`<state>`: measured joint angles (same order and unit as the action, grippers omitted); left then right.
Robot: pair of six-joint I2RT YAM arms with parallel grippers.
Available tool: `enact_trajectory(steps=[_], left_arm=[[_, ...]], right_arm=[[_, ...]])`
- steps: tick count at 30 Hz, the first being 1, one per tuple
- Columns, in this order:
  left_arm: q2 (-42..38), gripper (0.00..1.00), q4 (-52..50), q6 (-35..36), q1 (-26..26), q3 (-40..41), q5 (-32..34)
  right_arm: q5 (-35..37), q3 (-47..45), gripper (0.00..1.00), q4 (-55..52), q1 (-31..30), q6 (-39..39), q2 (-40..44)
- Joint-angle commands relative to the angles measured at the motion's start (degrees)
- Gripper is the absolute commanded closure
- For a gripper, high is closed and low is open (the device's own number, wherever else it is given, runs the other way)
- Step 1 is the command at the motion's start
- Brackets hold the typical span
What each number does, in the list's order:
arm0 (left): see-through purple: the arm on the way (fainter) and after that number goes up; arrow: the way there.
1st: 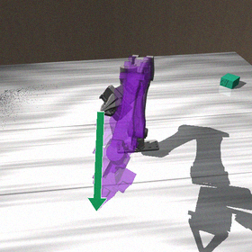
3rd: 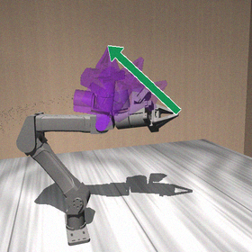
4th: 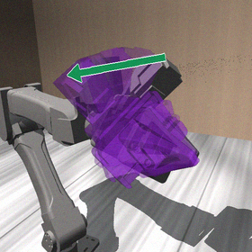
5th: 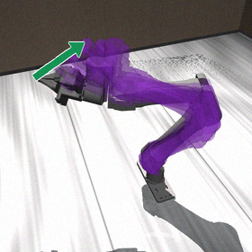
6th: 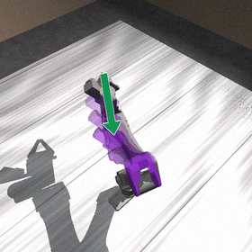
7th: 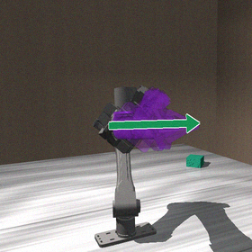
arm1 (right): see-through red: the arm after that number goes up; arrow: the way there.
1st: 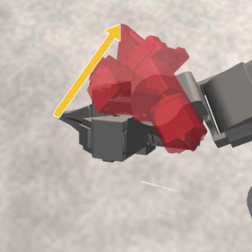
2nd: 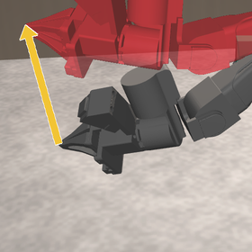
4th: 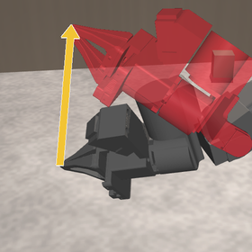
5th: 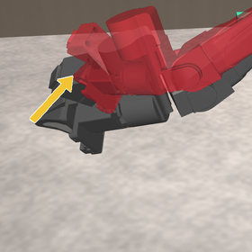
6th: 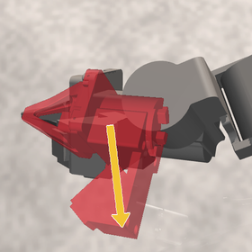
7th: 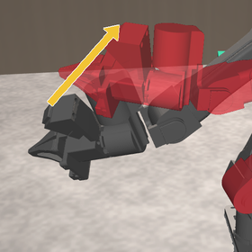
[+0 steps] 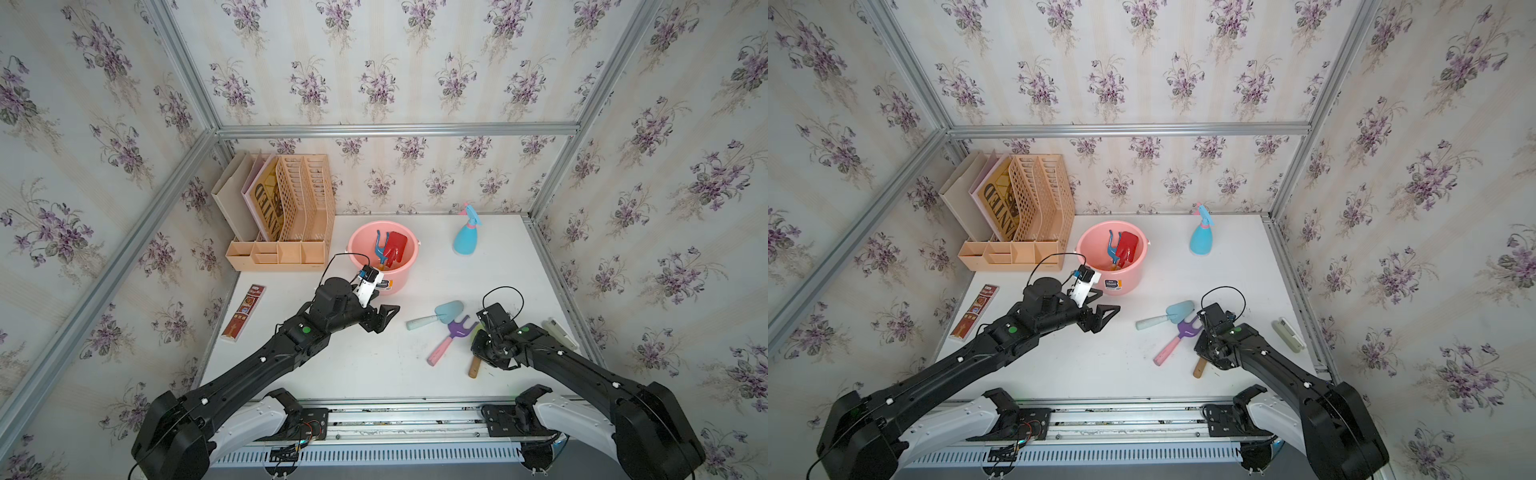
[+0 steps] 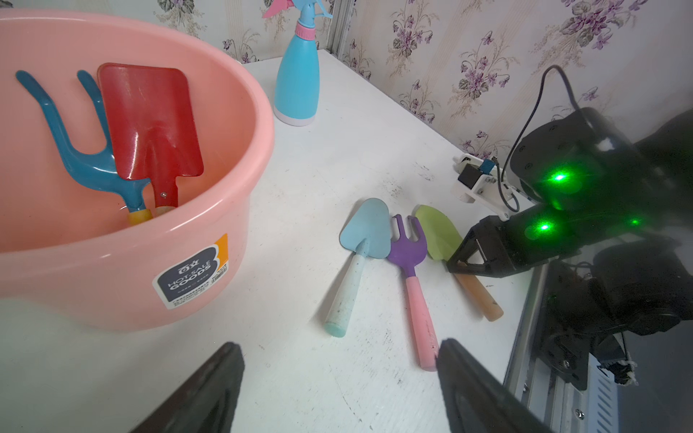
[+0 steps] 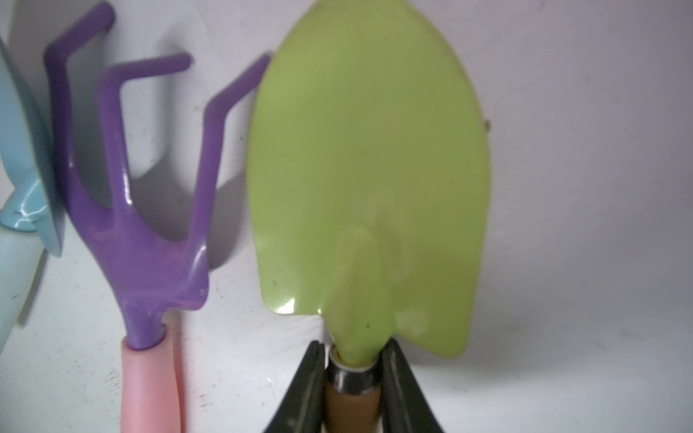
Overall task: Organize the gardening tools
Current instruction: Pick up the gardening tool from the center of the board.
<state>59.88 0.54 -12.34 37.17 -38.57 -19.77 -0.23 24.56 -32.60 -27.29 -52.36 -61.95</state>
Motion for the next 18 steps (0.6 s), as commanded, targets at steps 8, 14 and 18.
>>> enact_trajectory(steps=[8, 14, 18], left_arm=[[0.2, 0.15, -1.1, 0.4, -0.1, -1.3, 0.7], [0.8, 0.15, -1.8, 0.7, -0.1, -1.8, 1.5], [1.0, 0.15, -2.3, 0.3, -0.9, -1.4, 1.9]], right_arm=[[6.8, 1.8, 1.0, -9.5, 0.0, -1.5, 10.0], [9.2, 4.3, 1.0, -12.8, 0.0, -3.1, 17.0], [10.7, 6.5, 1.0, -12.1, -0.4, -2.5, 20.3]])
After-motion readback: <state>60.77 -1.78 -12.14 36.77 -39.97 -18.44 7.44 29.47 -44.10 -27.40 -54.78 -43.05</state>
